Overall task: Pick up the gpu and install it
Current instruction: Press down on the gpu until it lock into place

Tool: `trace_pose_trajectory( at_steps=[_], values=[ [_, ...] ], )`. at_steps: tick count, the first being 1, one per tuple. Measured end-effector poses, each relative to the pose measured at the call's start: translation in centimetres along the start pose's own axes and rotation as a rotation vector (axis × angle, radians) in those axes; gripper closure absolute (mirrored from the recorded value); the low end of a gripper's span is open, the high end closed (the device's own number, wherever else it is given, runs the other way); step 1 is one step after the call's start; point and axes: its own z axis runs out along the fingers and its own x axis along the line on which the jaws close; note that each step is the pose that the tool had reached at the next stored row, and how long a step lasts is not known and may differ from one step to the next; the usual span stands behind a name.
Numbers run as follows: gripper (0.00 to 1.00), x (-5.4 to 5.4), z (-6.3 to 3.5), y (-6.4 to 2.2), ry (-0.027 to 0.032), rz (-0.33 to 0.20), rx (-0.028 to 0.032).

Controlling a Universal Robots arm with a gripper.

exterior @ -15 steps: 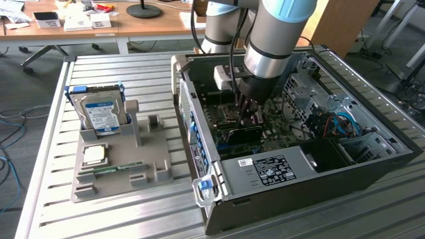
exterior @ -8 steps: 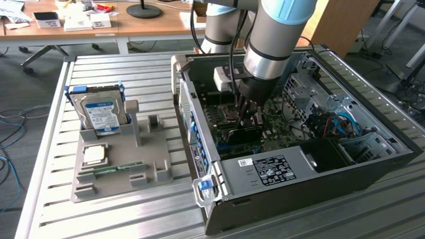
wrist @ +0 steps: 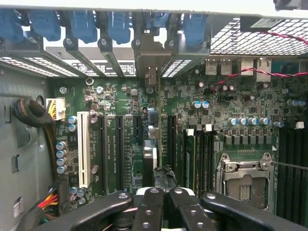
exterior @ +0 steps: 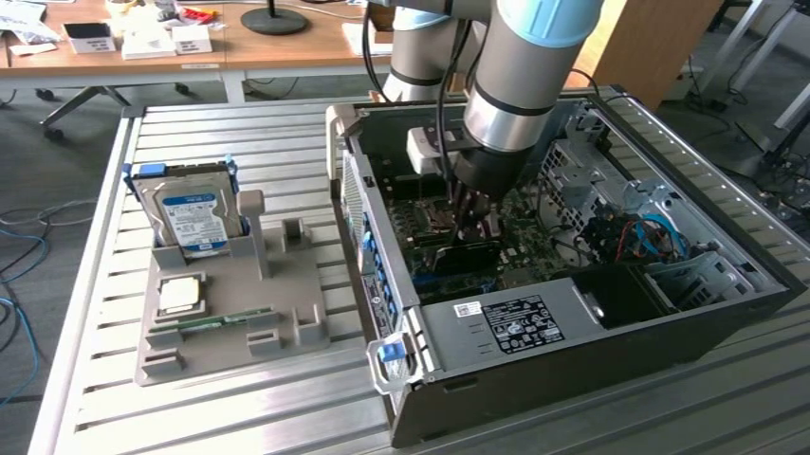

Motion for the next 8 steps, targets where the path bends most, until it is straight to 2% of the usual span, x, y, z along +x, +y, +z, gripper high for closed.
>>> trace_pose_trajectory(
  at_steps=[8],
  values=[
    [0.89, 0.01, 0.13, 0.06, -0.0001, 0.0, 0.0]
  ],
)
